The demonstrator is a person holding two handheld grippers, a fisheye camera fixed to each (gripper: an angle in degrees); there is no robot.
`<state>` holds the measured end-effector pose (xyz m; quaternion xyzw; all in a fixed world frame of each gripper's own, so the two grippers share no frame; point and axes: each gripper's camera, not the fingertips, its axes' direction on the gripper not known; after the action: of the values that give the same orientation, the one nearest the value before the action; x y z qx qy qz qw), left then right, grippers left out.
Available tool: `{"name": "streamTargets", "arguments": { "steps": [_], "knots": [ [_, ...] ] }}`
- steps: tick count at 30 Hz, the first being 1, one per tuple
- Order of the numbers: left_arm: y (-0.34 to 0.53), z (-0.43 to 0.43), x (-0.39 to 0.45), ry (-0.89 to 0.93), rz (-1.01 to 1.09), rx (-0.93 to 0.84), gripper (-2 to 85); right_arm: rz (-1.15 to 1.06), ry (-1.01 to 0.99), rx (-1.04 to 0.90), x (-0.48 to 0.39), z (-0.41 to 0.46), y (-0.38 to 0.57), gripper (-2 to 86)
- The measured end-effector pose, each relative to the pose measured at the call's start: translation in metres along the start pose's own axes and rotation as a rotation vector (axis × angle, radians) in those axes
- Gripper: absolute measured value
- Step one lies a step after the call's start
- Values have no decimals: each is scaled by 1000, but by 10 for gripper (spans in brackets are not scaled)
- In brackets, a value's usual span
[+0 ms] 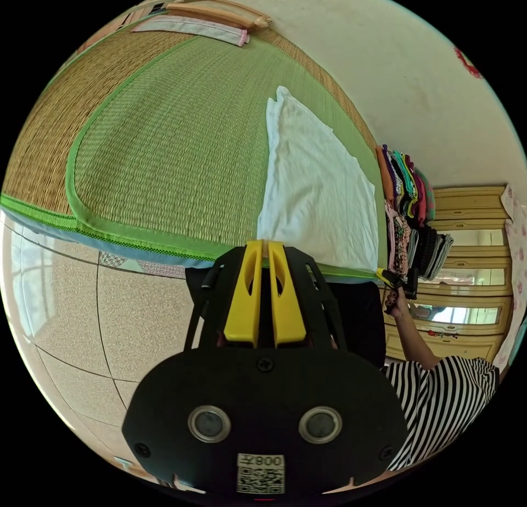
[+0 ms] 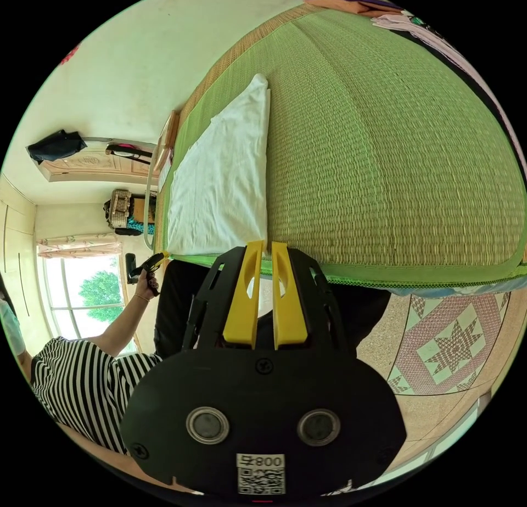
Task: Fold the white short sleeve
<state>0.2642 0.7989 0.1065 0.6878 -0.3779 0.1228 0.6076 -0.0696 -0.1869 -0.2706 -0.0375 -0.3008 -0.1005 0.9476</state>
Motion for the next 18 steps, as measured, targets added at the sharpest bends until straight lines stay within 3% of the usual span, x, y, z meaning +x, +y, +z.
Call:
{"name": "streamTargets", "arguments": {
  "steps": [13,18],
  "knots": [
    [17,-53,101,-60,2,11,10,-35,-33,-72,9,2,33,4],
    [31,-75,161,-127,4,95,12,-22,-99,-17,14,-7,45,3]
  ]
}}
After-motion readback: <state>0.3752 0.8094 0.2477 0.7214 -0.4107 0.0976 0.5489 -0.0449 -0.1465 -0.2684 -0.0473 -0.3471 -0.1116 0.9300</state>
